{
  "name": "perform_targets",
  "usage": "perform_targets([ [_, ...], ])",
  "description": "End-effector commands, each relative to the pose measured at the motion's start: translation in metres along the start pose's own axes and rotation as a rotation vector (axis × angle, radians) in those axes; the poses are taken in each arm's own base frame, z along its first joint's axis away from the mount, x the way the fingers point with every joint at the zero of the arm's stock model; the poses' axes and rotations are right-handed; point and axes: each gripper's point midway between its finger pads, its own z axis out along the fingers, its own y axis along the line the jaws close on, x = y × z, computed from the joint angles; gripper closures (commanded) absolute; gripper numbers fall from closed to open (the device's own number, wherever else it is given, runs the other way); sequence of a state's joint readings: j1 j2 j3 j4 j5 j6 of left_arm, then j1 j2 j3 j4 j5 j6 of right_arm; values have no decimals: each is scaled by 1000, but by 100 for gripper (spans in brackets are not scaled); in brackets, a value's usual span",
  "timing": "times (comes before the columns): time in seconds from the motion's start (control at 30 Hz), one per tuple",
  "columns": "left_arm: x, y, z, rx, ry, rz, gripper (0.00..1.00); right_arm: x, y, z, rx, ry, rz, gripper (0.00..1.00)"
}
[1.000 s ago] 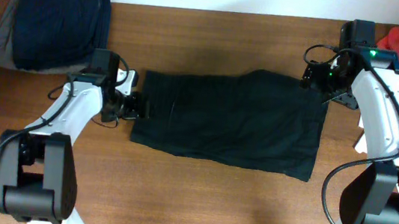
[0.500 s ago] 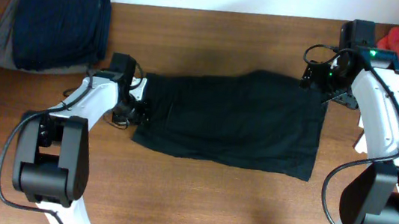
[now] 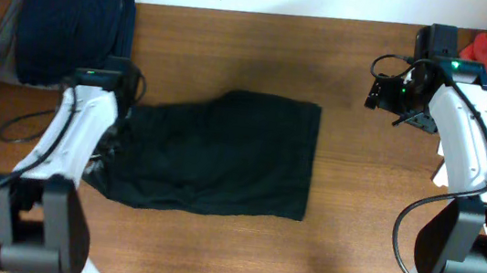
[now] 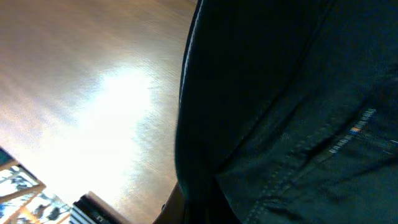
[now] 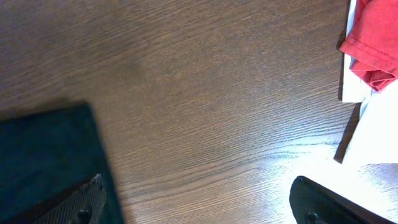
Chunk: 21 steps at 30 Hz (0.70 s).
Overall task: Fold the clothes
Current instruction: 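Grasp the left end of the trousers with the left gripper, then fold the trousers' left half rightward over the other half with the left gripper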
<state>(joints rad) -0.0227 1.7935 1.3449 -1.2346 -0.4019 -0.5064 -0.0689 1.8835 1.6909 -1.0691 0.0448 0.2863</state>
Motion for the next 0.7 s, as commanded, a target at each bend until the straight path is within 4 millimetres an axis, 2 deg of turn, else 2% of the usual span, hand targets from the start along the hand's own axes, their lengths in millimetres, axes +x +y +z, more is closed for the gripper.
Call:
perform_targets([
  [0.0,-15,40,-41,25,-144,-148,99,-6,0,-8,5,-27,-1,2],
  [0.17,-15,72,-97,75,-260,-135,99,-5,0,-8,5,-26,-2,2],
  [0.23,-17,73,-120,100,-294,-129,99,-6,0,-8,5,-27,-1,2],
  [0.3,-12,50,-136,187,-304,-44,99,-6,0,-8,5,-27,-1,2],
  [0.43,8,-4,-154,361,-284,84,99,-6,0,-8,5,-27,-1,2],
  [0.53,31,-43,-174,411,-321,225,99,-6,0,-8,5,-27,-1,2],
  [0.57,42,-65,-185,440,-356,297,99,-6,0,-8,5,-27,-1,2],
  [0.67,54,-94,-183,455,-371,373,99,-6,0,-8,5,-27,-1,2],
])
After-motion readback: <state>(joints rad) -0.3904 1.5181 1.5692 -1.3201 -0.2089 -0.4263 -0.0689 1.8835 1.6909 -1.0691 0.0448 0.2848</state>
